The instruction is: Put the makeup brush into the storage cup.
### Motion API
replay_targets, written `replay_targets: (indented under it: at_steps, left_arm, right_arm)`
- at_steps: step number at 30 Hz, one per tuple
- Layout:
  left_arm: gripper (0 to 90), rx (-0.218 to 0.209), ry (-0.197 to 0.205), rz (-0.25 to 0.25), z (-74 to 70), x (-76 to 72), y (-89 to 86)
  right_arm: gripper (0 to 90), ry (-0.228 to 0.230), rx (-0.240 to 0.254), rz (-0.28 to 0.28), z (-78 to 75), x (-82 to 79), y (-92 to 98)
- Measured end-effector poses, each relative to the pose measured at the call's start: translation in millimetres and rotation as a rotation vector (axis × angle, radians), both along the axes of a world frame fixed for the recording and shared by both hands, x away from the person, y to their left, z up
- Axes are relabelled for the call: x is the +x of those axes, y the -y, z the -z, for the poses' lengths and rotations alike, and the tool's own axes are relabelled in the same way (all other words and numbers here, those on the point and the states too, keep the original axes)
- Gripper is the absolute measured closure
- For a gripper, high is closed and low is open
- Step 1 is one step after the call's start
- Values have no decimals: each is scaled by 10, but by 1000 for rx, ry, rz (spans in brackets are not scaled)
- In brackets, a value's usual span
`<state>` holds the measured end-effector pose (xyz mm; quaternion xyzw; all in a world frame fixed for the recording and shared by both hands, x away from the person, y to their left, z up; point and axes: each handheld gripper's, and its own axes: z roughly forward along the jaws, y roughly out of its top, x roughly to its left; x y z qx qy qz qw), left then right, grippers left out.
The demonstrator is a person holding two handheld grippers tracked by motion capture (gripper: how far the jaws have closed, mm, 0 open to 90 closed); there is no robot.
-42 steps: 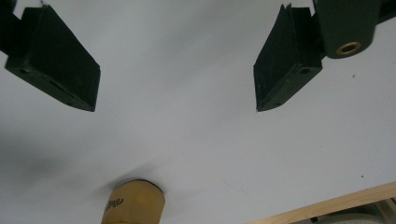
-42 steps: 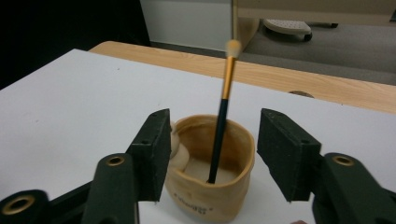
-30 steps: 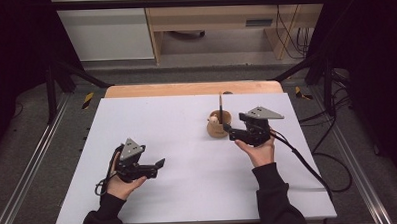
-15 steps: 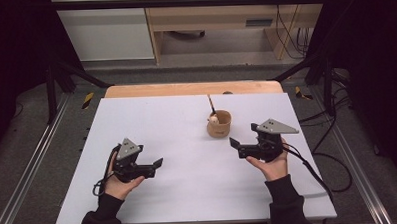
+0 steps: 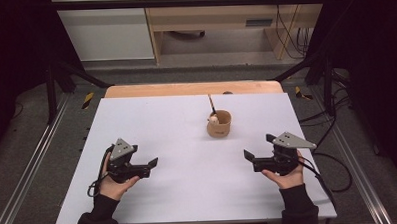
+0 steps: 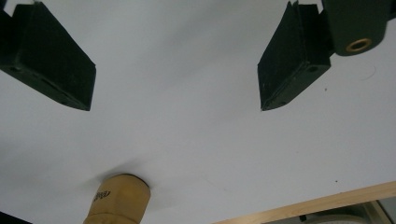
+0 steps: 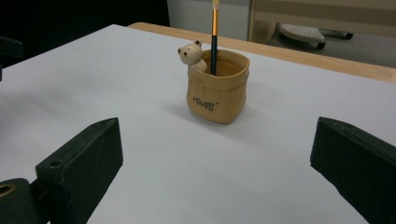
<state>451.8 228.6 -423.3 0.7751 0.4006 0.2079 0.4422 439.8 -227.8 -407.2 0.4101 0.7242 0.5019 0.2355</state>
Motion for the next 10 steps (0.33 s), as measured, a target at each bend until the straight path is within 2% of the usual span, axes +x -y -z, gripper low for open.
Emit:
replay_targets:
  at_steps: [10]
  left_arm:
    - [108, -6, -4, -11, 20, -6, -58]
  right_arm:
    - [26, -1, -6, 6, 63, -68, 110]
